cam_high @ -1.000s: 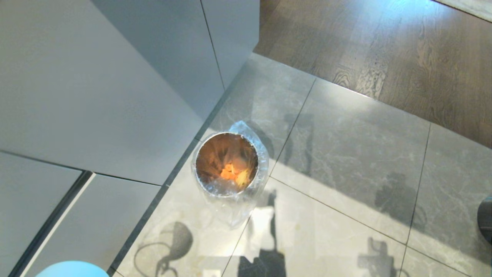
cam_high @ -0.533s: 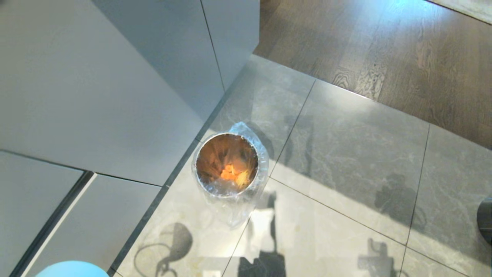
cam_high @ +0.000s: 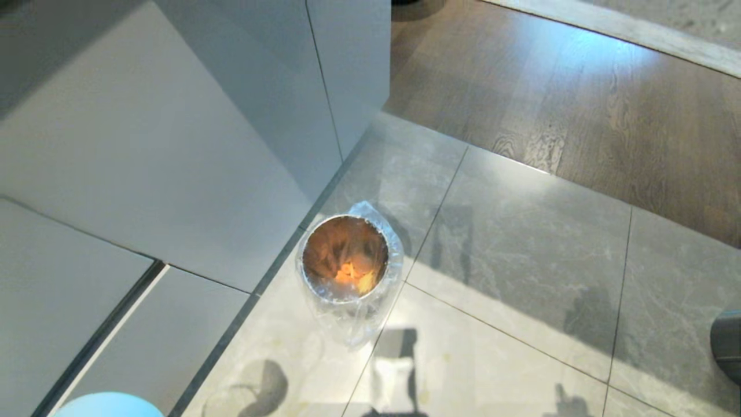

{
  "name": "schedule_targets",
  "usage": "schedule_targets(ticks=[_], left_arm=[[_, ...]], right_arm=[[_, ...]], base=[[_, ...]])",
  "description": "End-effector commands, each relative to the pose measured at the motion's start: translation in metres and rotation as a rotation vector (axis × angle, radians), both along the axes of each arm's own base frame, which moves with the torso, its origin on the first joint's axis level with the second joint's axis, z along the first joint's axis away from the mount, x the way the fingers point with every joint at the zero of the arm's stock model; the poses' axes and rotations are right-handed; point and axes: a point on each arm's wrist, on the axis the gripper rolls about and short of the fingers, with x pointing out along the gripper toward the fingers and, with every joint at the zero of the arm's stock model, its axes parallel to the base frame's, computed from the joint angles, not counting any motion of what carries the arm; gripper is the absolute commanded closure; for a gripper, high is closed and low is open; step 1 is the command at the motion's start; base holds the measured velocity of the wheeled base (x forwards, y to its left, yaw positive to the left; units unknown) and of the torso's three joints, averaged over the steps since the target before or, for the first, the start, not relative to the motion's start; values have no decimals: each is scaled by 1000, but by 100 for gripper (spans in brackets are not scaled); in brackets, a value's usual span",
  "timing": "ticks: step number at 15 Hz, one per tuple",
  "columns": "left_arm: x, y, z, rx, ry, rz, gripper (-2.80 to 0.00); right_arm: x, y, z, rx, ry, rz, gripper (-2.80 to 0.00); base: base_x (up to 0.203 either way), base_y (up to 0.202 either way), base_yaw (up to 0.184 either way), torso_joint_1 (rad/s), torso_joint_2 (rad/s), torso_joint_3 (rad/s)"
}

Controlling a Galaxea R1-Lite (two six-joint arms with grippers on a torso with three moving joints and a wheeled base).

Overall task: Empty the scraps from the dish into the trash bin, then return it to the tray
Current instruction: Put the bowl back to the table

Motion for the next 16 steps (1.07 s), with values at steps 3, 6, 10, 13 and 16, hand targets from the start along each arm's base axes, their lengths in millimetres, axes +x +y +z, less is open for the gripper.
schedule_targets(ticks=[3, 6, 10, 13, 16], left_arm=[[0, 0, 0, 0, -1, 0, 0], [0, 0, 0, 0, -1, 2, 0], [0, 0, 0, -6, -1, 5, 0], [0, 0, 0, -11, -1, 6, 0], [0, 0, 0, -20, -1, 6, 0]], right_arm=[[0, 0, 0, 0, -1, 0, 0], [0, 0, 0, 0, -1, 0, 0], [0, 0, 0, 0, -1, 0, 0], [0, 0, 0, 0, -1, 0, 0], [0, 0, 0, 0, -1, 0, 0]], base=[[0, 0, 0, 0, 1, 203], [0, 0, 0, 2, 2, 201], [0, 0, 0, 3, 2, 200], [0, 0, 0, 5, 3, 199], [0, 0, 0, 5, 2, 200]])
